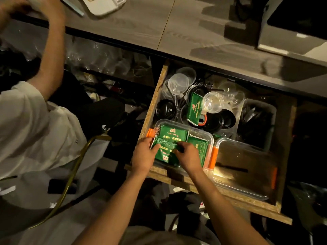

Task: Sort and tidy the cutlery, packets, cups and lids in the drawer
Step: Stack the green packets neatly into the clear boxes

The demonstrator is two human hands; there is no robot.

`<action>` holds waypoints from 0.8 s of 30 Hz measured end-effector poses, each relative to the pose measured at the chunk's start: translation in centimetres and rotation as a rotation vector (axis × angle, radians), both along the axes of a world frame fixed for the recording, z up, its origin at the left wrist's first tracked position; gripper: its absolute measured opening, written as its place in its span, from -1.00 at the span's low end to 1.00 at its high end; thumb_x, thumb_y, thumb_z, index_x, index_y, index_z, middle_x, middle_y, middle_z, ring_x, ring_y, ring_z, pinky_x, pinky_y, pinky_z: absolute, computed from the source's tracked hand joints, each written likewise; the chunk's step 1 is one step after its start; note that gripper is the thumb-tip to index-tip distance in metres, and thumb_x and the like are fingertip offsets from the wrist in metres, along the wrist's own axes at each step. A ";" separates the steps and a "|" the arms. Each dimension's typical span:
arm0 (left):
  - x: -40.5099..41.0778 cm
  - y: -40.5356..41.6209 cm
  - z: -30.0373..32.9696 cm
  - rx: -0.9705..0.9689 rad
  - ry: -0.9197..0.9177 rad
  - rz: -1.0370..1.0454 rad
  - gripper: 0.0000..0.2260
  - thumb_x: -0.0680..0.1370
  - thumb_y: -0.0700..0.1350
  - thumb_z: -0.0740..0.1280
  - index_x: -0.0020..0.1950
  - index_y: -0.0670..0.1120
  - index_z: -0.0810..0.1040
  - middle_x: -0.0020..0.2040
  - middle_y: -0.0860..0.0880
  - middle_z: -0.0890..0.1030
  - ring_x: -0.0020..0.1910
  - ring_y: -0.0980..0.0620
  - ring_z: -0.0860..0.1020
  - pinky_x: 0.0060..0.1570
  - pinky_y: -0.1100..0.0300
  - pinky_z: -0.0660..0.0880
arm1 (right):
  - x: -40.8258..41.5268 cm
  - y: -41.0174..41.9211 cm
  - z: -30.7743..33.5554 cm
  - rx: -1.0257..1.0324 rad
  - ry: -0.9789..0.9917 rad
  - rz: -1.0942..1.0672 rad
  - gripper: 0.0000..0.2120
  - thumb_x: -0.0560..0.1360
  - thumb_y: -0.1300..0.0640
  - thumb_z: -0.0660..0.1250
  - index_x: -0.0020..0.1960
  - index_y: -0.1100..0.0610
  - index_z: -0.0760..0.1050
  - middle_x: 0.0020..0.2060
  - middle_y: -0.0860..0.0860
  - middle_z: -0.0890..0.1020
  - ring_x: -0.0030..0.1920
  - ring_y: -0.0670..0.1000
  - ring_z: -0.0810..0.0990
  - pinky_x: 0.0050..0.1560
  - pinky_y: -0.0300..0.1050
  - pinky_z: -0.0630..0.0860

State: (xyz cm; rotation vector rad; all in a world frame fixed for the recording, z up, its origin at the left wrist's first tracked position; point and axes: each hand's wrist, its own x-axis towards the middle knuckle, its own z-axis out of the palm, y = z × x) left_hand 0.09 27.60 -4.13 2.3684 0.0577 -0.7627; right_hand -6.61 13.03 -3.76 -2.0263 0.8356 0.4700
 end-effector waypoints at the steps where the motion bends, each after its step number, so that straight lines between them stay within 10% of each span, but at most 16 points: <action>1: 0.1 -0.1 -0.1 0.061 -0.037 -0.053 -0.61 0.59 0.06 0.36 0.35 -0.08 0.53 0.18 -0.07 0.61 0.10 -0.03 0.62 -0.04 0.18 0.51 | -0.2 0.4 -0.4 -0.041 -0.002 0.015 -0.63 0.54 0.17 0.38 0.34 0.18 0.51 0.17 0.14 0.59 0.14 0.12 0.60 0.18 -0.16 0.47; 8: -0.3 -0.3 -0.6 0.315 -0.179 -0.289 -0.64 0.58 0.16 0.33 0.25 -0.05 0.58 0.10 -0.01 0.60 -0.02 0.03 0.62 -0.21 0.22 0.49 | -1.4 0.8 -1.5 -0.193 -0.038 0.114 -0.61 0.56 0.17 0.36 0.37 0.16 0.48 0.20 0.10 0.46 0.20 0.10 0.48 0.34 -0.13 0.38; 18: -1.1 -1.0 0.3 -0.035 -0.074 -0.205 -0.73 0.65 0.08 0.23 0.24 -0.02 0.54 -0.06 0.02 0.64 -0.14 0.08 0.63 -0.27 0.38 0.43 | -1.7 -0.2 -2.2 -0.295 -0.084 0.320 -0.57 0.57 0.06 0.33 0.43 0.04 0.43 0.15 0.02 0.57 0.14 0.06 0.41 0.08 -0.09 0.42; 24: -2.1 -1.5 0.1 -0.025 0.052 -0.165 -0.53 0.67 0.20 0.03 0.43 0.00 0.44 0.32 -0.06 0.50 0.23 -0.01 0.51 0.15 0.05 0.48 | -2.1 0.1 -0.3 -0.111 -0.275 -0.208 -0.71 0.62 0.04 0.24 0.25 0.13 0.58 0.03 0.03 0.58 0.05 0.01 0.55 0.09 -0.07 0.49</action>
